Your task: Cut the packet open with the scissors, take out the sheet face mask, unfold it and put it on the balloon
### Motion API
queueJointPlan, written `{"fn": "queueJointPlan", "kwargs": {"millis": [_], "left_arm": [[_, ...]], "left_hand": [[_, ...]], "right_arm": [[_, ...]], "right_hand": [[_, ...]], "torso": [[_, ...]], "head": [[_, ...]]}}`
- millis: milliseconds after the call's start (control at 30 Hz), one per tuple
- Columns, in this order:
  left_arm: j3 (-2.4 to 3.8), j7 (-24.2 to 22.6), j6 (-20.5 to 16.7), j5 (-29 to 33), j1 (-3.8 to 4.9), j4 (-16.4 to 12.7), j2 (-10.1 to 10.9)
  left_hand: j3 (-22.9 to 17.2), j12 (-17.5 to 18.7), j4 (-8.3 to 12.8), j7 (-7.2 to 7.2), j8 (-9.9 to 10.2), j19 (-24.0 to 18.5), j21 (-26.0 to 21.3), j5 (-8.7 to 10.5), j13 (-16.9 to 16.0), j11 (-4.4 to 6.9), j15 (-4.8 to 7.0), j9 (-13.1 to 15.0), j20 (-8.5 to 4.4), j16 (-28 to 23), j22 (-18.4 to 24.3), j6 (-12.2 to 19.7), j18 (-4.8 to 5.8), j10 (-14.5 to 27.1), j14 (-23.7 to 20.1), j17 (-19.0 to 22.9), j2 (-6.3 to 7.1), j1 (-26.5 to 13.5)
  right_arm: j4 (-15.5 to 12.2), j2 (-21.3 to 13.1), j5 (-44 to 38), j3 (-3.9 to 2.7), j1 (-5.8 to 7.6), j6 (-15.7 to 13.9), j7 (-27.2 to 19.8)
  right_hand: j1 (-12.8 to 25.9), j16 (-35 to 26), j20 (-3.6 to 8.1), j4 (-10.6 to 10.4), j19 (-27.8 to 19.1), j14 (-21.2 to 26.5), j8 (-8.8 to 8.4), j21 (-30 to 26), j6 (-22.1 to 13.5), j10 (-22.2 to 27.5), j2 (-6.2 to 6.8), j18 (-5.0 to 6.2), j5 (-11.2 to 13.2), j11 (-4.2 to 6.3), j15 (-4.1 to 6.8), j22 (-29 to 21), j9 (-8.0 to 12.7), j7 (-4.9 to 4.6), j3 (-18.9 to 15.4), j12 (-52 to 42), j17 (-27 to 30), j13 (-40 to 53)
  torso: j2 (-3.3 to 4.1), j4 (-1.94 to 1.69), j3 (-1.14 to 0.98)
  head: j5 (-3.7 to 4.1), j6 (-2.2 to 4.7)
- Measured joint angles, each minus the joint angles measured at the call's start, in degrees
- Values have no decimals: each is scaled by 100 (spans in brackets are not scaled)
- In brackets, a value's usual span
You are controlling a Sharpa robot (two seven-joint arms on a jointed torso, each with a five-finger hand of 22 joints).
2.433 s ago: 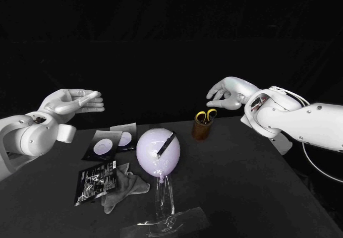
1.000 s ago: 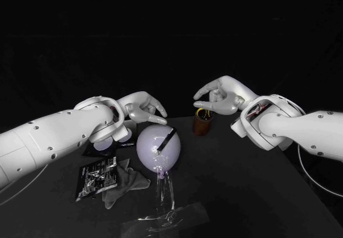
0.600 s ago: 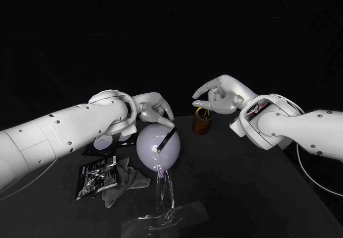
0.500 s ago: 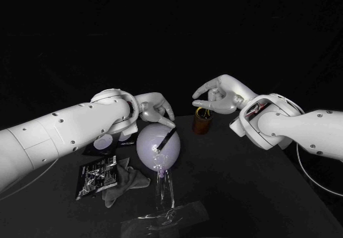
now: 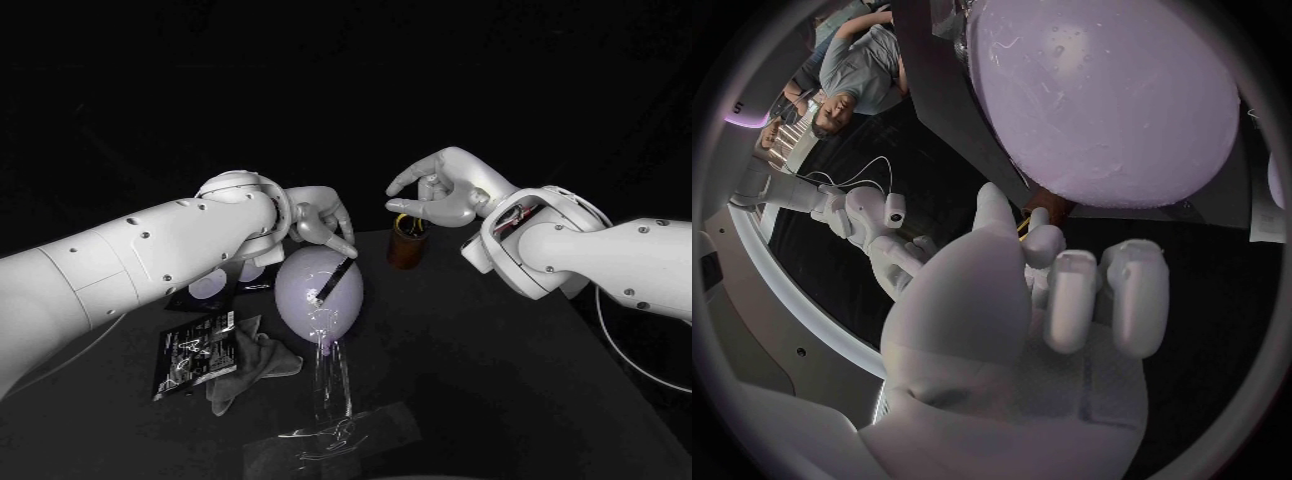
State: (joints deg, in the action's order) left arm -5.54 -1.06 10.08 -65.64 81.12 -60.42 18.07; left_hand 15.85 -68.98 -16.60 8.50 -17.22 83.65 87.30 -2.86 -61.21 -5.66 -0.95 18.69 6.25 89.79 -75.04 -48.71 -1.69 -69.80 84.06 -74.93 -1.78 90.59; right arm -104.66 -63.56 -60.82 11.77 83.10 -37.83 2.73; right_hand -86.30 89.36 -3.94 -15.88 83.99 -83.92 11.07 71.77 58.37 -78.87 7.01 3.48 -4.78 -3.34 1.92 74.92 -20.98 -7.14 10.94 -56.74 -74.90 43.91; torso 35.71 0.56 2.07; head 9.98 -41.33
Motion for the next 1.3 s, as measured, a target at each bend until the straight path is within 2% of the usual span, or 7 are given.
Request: {"fn": "queueJointPlan", "kwargs": {"millis": [333, 700, 967, 1033, 1067, 1200, 1300], "left_arm": [[0, 154, 376, -98, 15, 77, -75], [0, 223, 682, -166, 23, 85, -115], [3, 222, 771, -172, 31, 72, -133], [3, 215, 781, -171, 33, 71, -137], [3, 212, 783, -171, 33, 72, -138], [3, 192, 783, -167, 34, 82, -138], [2, 164, 774, -164, 35, 87, -138]], "left_hand": [[-16, -3, 16, -9, 18, -1, 24, 0, -165, -28, 0, -6, 0, 0, 2, -92, 1, -29, -1, 3, -30, -30], [-87, -3, 55, -30, 18, 19, 24, 0, -175, -16, 9, -30, -20, -12, 7, -154, 0, -98, -11, 2, -25, -35], [-201, -3, 106, -81, 47, 19, 29, 0, -425, -16, 54, -64, -20, -17, 13, -248, 0, -98, -12, 1, -154, 112], [-278, -3, 154, -112, 47, 20, 47, 0, -448, -16, 64, -70, -21, -17, 13, -303, 0, -98, -21, 0, -186, 213], [-322, -2, 177, -120, 47, 30, 47, 0, -587, -17, 67, -70, -32, -18, 13, -348, -1, -97, -19, 0, -212, 267], [-689, -2, 426, -187, 38, 39, 47, 0, -587, -17, 106, -88, -89, -3, 13, -554, 0, -97, -4, 0, -148, 433], [-812, -2, 523, -197, 13, 39, 47, 0, -587, -17, 113, -92, -105, 1, 12, -649, 0, -97, -11, -1, -113, 490]], "right_arm": [[1, 20, 1, 0, 0, -11, 13], [9, 41, 3, 1, -1, -20, 20], [21, 61, 7, 1, -1, -22, 23], [24, 66, 9, 1, -2, -23, 23], [25, 68, 10, 1, -3, -23, 23], [31, 75, 17, 1, -4, -23, 23], [37, 79, 23, 1, -4, -23, 23]], "right_hand": [[22, -5, 0, 0, -2, 8, 0, 25, 0, -17, -22, 0, -33, -5, -10, 3, 0, 0, 0, 0, -2, 0], [22, -19, -9, 0, -12, 8, 24, 45, 1, -23, -22, -1, -33, -10, -11, 1, -8, 1, 31, -1, -5, 0], [22, 1, -9, 0, -12, 1, 24, 45, 1, -25, -22, -1, -54, -12, -19, -2, -9, 2, 31, -23, -4, 0], [22, 2, -10, 0, -13, 1, 23, 45, 1, -25, -22, -1, -54, -12, -19, -2, -14, 2, 31, -27, -2, 0], [22, 2, -18, 0, -21, 1, 23, 45, 1, -25, -22, -1, -54, -12, -19, -2, -14, 2, 31, -28, -1, 0], [22, 2, -18, 16, -22, 1, 23, 44, 1, -25, -22, -2, -54, -12, -20, 0, -14, 2, 47, -31, 0, 0], [22, 1, -18, 16, -22, 1, 23, 44, 2, -25, -22, -1, -54, -12, -20, 1, -13, 2, 47, -34, 0, 0]], "torso": [[-4, -5, 1], [-7, -4, 8], [-7, -5, 8], [-7, -5, 8], [-7, -5, 8], [-8, -5, 8], [-9, -4, 8]], "head": [[1, -32], [10, -63], [1, -76], [0, -78], [0, -78], [0, -79], [0, -78]]}}
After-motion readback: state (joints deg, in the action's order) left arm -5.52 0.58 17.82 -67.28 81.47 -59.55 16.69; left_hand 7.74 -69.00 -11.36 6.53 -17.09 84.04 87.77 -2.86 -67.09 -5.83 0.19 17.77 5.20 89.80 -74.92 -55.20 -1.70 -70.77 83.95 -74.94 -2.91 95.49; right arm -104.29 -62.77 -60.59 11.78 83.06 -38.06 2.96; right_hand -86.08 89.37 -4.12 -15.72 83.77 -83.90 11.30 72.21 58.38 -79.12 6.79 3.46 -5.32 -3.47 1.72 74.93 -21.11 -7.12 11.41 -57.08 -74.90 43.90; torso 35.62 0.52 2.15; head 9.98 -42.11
